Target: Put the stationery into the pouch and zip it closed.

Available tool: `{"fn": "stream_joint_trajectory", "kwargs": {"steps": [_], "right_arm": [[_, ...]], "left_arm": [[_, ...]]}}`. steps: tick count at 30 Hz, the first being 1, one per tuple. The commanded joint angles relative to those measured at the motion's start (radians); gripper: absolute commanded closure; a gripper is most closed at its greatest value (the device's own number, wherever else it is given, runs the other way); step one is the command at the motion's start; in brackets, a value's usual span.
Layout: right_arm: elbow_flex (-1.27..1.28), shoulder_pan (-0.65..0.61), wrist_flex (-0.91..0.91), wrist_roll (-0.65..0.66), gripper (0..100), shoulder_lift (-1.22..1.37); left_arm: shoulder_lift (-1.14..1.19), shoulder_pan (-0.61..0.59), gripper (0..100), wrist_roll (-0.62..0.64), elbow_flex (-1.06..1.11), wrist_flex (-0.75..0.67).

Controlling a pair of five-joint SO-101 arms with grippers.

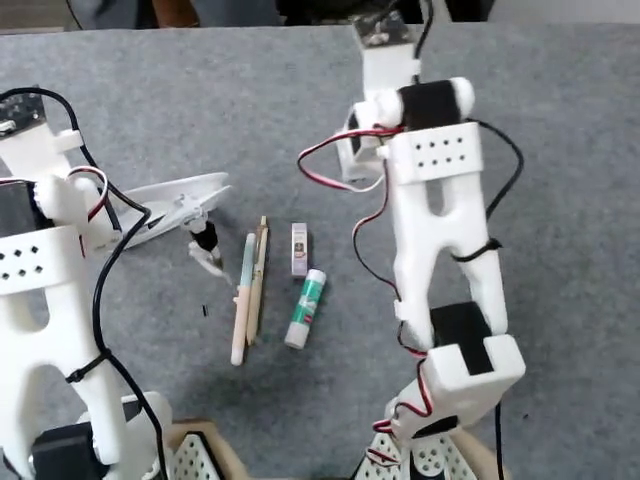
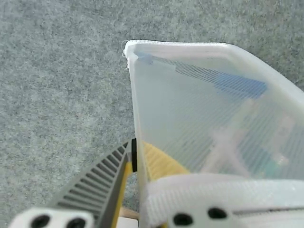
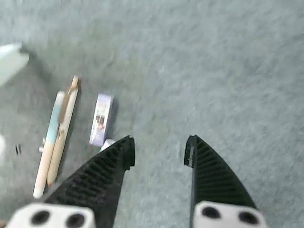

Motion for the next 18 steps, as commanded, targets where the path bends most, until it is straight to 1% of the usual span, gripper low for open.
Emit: {"fn": "stream_joint_trajectory", "kwargs": {"steps": [1, 6, 11, 15, 18], "right_arm": [[0.033, -0.028, -0.003, -0.006, 80.9, -0.054], [0.044, -0.037, -0.003, -0.006, 81.0, -0.056], [0.044, -0.037, -0.002, -0.006, 81.0, -0.056], [0.044, -0.038, -0.002, -0.006, 80.9, -0.056], [0.044, -0.038, -0.002, -0.006, 80.9, -0.053]], "left_arm": [[0.089, 0.018, 97, 0.005, -0.031, 0.009], [0.287, 0.012, 97, 0.002, -0.142, 0.009], [0.460, 0.021, 97, 0.002, -0.188, 0.008], [0.523, 0.038, 97, 0.002, -0.189, 0.009], [0.503, 0.062, 97, 0.003, -0.177, 0.011]]}}
